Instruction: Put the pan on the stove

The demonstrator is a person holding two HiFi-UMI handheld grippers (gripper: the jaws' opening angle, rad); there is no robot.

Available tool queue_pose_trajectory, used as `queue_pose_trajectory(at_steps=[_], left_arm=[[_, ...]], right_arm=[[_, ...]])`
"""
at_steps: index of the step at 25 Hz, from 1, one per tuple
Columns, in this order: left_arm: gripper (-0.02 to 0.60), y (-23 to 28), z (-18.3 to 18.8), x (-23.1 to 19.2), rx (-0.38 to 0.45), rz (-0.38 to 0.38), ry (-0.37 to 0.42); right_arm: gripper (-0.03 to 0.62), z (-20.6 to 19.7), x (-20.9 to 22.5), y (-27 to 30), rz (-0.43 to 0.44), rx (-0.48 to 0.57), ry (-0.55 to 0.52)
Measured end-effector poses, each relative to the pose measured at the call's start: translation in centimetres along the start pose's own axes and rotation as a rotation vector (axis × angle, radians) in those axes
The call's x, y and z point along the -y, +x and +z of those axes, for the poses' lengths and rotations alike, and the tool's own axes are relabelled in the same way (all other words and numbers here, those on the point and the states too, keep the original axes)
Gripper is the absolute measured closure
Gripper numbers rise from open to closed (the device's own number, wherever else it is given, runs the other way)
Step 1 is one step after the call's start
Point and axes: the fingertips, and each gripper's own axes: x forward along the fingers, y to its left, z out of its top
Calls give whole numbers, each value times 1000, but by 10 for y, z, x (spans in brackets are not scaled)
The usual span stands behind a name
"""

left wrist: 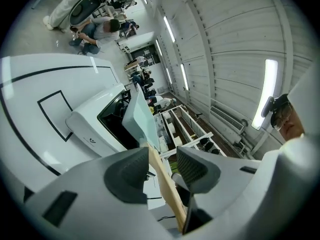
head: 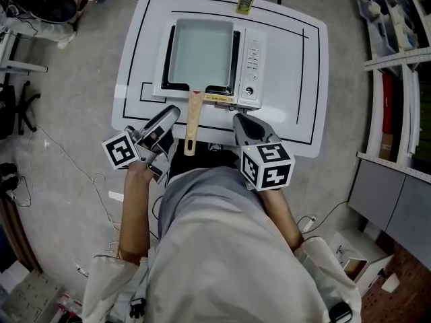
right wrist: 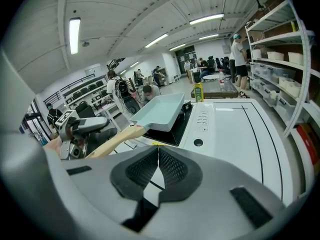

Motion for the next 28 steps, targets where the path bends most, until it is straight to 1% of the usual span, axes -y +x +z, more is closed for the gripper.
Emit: queue_pose_trajectory(at_steps=[4,8,10,13,15,20,22,24,26,28], left_arm=[[419,-8,-3,10,5,26,78],[441,-13,-3,19,34,57,149],[459,-18,-2,21,58,85,188],[508,-26,0,23,94,118,245],[513,-31,-1,26,110,130,274],[525,-39,-4,37,128,191,329],[539,-44,-4,38,147,227,358],[574,-50,-2,38,172,283,400],[574,-54,-1,40,187,332,441],[574,-58,1,46,203,353,465]], right_arm=[[583,1,-3,-7,-6,15,-15],[583,4,-5,-10,2,34,-11],[583,5,-6,-11,8,43,-12],[583,7,-7,-14,18,51,-25],[583,9,-8,-16,29,56,-33],[583,16,-11,-23,66,82,-48],[583,17,-11,-27,75,91,-54],[583,17,-10,-30,77,94,-66],[583,16,-9,-35,83,97,-81],[583,16,-8,-39,93,104,-86]])
